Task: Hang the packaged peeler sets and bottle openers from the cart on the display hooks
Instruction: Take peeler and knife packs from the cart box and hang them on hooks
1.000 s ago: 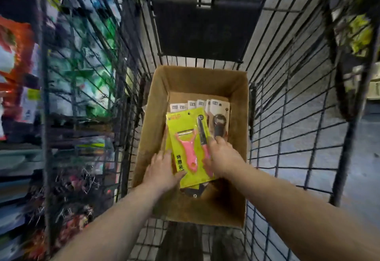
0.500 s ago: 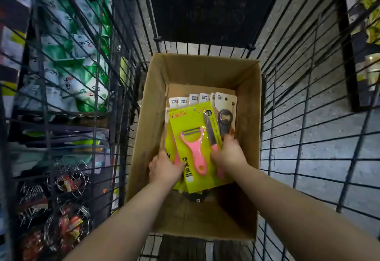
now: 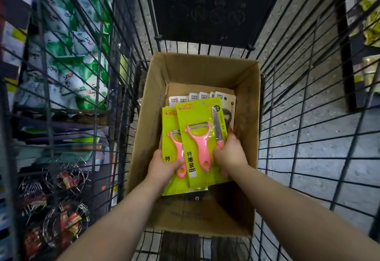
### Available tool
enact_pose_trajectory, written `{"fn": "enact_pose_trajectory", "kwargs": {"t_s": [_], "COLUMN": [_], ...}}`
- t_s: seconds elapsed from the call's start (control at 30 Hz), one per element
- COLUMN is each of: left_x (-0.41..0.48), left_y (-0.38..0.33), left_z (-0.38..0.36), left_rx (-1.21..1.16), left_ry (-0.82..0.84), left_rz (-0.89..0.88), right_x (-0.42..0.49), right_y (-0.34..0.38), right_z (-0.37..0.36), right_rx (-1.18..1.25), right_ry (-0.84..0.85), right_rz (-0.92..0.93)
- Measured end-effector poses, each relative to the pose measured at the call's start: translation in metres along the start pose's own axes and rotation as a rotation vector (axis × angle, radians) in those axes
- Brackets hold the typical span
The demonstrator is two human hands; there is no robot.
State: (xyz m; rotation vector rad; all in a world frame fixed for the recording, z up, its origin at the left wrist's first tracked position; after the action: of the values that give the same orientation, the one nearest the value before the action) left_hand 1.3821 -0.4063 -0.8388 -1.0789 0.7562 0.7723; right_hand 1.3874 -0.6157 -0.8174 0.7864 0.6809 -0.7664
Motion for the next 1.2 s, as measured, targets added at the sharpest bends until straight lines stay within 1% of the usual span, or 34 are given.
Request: {"fn": "enact_pose_trajectory", "kwargs": {"t_s": [0.07, 0.2, 0.37, 0.5, 0.67, 0.87, 0.97, 1.03, 1.2], "left_x": [-0.008, -0.028, -0.068, -0.111, -0.177, -0.269, -0.331, -0.373, -0.465], "left_y": [-0.003, -0.014, -0.047, -0.076, -0.100, -0.103, -0.095, -0.085, -0.041], "left_z": [0.003, 0.016, 0.038, 0.056, 0.075, 0.101, 0.114, 0.126, 0.164], "left_rx": [-0.050, -0.075, -0.084, -0.126, -0.239, -0.318, -0.427, -0.509, -0.690], "left_ry": [0.000, -0.014, -0.034, -0.093, -0.192, -0.324, -0.429, -0.496, -0.673], "left_rz": [-0.033, -0.085, -0.175, -0.259, -0.347, -0.469, -0.514, -0.537, -0.573], "right_x": [-0.008, -0.033, -0.072, -0.105, -0.149, -0.213, -0.257, -0.291, -0.381], "right_y": [0.003, 0.018, 0.047, 0.073, 0.091, 0.108, 0.122, 0.133, 0.155], "right_z": [0.003, 0.018, 0.050, 0.080, 0.115, 0.149, 0.163, 0.165, 0.145], "right_rx": [0.018, 0.064, 0.045, 0.052, 0.138, 0.198, 0.173, 0.156, 0.074], "right_ry": [-0.005, -0.044, -0.109, -0.164, -0.101, -0.026, 0.006, 0.057, 0.186], "right_rz": [0.033, 0.136, 0.252, 0.365, 0.490, 0.674, 0.814, 0.911, 1.114]}}
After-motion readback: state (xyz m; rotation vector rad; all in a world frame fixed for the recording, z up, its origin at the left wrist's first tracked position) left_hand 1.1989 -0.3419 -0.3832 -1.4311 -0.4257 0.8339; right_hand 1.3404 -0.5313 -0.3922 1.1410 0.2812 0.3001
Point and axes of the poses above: each hand's wrist, its own x-axis towards the middle knuckle, its own z-axis out of the back of the hand, y = z × x, the point moved 6 cm from there along x, towards the middle knuckle, and after that the axes turned 3 degrees about -x, right-handed, at the moved point
